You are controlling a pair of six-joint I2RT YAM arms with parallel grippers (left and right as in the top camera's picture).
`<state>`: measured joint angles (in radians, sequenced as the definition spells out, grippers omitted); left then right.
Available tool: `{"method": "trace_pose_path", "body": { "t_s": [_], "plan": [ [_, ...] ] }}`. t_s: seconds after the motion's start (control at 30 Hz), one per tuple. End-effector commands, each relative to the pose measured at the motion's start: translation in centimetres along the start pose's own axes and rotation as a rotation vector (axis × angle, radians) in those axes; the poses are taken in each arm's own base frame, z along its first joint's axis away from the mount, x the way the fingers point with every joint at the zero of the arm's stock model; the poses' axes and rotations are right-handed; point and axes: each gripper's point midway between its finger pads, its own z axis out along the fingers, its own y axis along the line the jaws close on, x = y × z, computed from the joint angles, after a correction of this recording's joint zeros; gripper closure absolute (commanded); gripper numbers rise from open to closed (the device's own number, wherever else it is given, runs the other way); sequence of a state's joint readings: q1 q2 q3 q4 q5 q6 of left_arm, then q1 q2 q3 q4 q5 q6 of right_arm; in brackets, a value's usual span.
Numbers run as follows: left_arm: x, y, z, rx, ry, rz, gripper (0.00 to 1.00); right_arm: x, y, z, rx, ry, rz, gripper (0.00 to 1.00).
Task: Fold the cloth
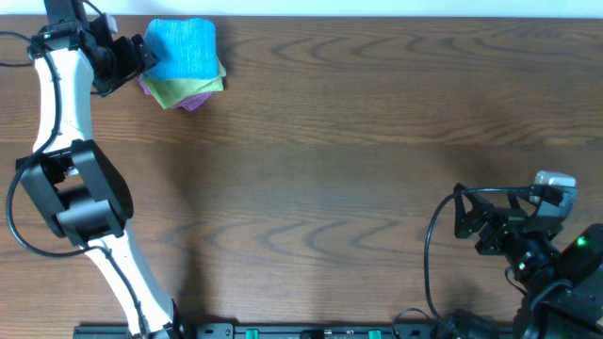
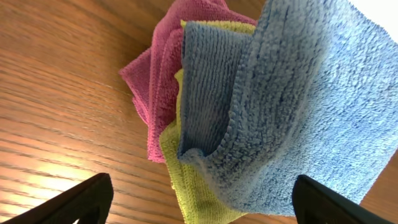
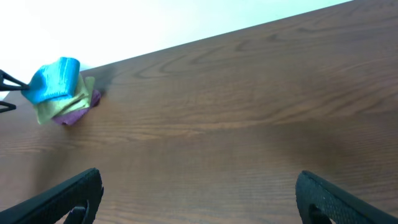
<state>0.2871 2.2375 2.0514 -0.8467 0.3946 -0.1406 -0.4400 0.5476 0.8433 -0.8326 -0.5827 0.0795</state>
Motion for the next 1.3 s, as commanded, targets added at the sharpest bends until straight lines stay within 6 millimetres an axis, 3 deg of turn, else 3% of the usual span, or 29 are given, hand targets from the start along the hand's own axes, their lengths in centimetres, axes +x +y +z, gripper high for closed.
{"method": "trace_pose_path", "body": {
  "t_s": [0.0,0.27,0.53,0.73,1.0,1.27],
  "plan": [
    [-1.3,-0.7,-3.4,-0.025,-0.072,0.051,0.05,0.0,-0.2,-0.1,0.010,-0.006,0.014,0.01],
    [-0.8,-2.2,-7.7,-0.020,-0.093,0.087,0.02,0.0,-0.2,-0.1,0.010,-0.006,0.015,0.01],
    [1.7,-7.7,-15.6,0.121,-0.128,0.236,0.05,0.0,-0.2,-0.1,0.010,-0.006,0.014,0.01],
    [3.6,-9.6,-21.8,0.138,-0.195,0.265,0.05,0.0,-0.2,-0.1,0.010,-0.006,0.015,0.01],
    [9.3,-10.9,-29.6,0.128,-0.233,0.328,0.05,0.0,-0.2,-0.1,0.010,-0.006,0.014,0.01],
    [16.0,-11.3,-35.3,0.120,-0.251,0.349,0.05,0.0,-0.2,-0.1,0.010,-0.006,0.015,0.01]
  ]
}}
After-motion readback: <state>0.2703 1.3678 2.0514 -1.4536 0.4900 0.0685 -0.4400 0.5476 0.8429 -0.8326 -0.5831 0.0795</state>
